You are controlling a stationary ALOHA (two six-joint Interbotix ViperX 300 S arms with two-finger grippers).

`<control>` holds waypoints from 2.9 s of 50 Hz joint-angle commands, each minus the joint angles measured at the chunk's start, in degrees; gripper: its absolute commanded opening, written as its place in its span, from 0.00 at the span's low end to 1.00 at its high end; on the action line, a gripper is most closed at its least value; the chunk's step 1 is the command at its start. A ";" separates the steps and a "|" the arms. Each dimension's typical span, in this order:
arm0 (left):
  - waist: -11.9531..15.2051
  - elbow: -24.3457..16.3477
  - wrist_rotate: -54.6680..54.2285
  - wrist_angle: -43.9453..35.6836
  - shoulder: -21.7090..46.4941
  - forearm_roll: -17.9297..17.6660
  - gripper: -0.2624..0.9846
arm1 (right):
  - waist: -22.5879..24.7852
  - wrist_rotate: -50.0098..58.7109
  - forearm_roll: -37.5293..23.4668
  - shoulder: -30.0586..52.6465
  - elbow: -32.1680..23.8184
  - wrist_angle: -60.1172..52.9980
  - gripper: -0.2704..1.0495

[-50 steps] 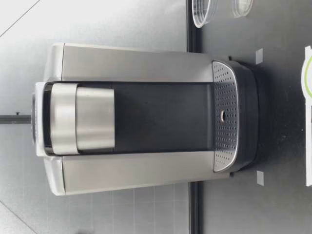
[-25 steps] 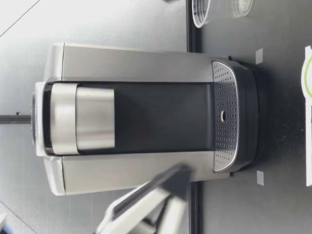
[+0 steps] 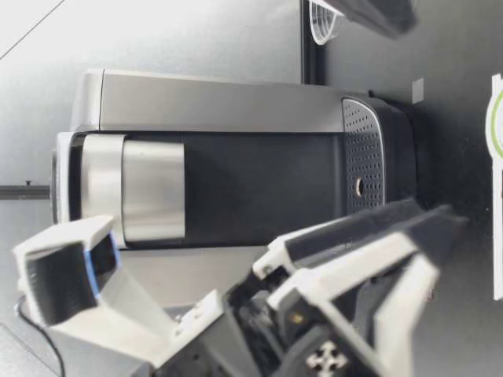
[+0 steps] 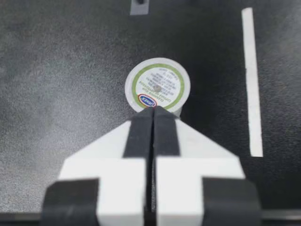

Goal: Place the coffee capsule inside the capsule container, then place the cup onto the center of the cup tray, then push the 'Hot Water' and 'Travel Mug' buttons.

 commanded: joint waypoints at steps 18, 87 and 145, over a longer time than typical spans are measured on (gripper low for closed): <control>-0.09 -3.34 1.85 -1.23 3.78 0.18 0.84 | 0.53 1.14 0.09 4.22 -3.08 0.26 0.25; -0.18 -8.44 2.55 -7.38 12.04 0.18 0.84 | 1.32 1.14 0.09 9.76 -6.06 0.79 0.25; -0.18 -1.23 0.97 -6.94 1.32 -0.09 0.61 | -3.78 1.23 1.49 -3.08 -6.42 -2.72 0.25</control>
